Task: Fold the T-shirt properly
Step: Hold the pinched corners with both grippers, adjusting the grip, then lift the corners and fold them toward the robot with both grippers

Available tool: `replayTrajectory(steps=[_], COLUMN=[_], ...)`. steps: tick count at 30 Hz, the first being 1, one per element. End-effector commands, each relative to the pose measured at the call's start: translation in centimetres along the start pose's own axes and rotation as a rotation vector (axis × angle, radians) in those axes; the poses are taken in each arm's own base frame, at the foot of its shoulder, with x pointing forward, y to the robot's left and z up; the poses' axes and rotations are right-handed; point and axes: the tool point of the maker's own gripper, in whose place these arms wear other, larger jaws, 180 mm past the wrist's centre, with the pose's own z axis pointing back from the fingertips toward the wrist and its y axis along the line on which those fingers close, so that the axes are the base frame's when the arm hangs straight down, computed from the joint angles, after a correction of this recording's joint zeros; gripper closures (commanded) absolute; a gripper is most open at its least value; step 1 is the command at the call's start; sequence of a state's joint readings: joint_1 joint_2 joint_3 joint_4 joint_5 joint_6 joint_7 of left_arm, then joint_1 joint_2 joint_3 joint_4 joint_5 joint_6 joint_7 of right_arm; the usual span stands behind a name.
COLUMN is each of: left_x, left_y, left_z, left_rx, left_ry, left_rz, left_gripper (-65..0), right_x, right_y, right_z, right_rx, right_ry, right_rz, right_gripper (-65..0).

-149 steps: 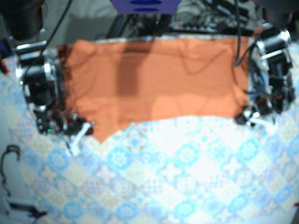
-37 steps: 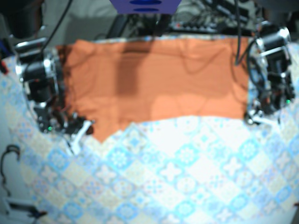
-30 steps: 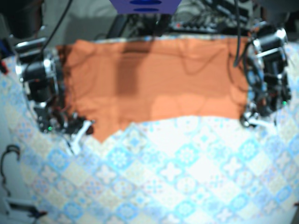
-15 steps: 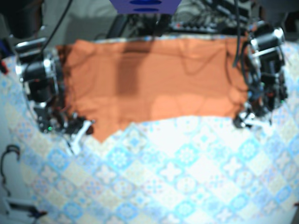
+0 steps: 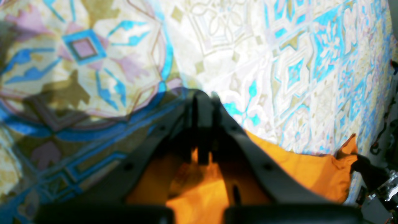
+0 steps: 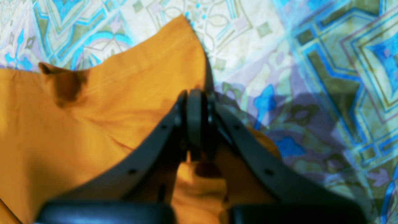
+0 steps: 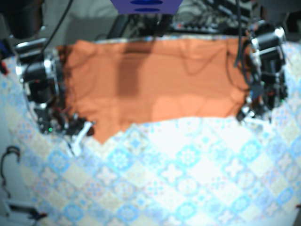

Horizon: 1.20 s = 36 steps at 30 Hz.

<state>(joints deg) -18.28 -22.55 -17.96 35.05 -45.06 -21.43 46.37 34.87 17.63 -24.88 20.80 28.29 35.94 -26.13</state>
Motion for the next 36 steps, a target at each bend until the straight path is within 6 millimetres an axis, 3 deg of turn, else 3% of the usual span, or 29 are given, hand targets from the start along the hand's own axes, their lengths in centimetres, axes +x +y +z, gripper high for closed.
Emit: replayTrajectory(steps=[1, 6, 12, 22, 36], left_x=[-1.0, -0.4, 0.8, 1.2, 2.1], left_y=[0.1, 0.4, 0.3, -0.4, -0.1], left_z=[-0.1, 0.3, 1.1, 2.8, 4.4], left_rx=[0.02, 0.027, 0.027, 0.027, 0.028], left_ry=[0.065, 0.054, 0.035, 0.055, 0.039], left_rz=[-0.02, -0.028, -0.07, -0.177, -0.265], left_gripper=[0.0, 0.0, 0.0, 0.0, 0.0], right_x=[-0.2, -1.5, -0.8, 1.3, 3.9], right_y=[0.0, 0.2, -0.6, -0.5, -2.8], right_z=[0.1, -0.1, 1.0, 1.8, 4.8], right_rx=[0.0, 0.006, -0.03, -0.045, -0.102], right_ry=[0.038, 0.051, 0.019, -0.026, -0.077], right_rz=[0.029, 0.028, 0.079, 0.126, 0.183], right_gripper=[-0.2, -0.2, -0.2, 0.0, 0.0])
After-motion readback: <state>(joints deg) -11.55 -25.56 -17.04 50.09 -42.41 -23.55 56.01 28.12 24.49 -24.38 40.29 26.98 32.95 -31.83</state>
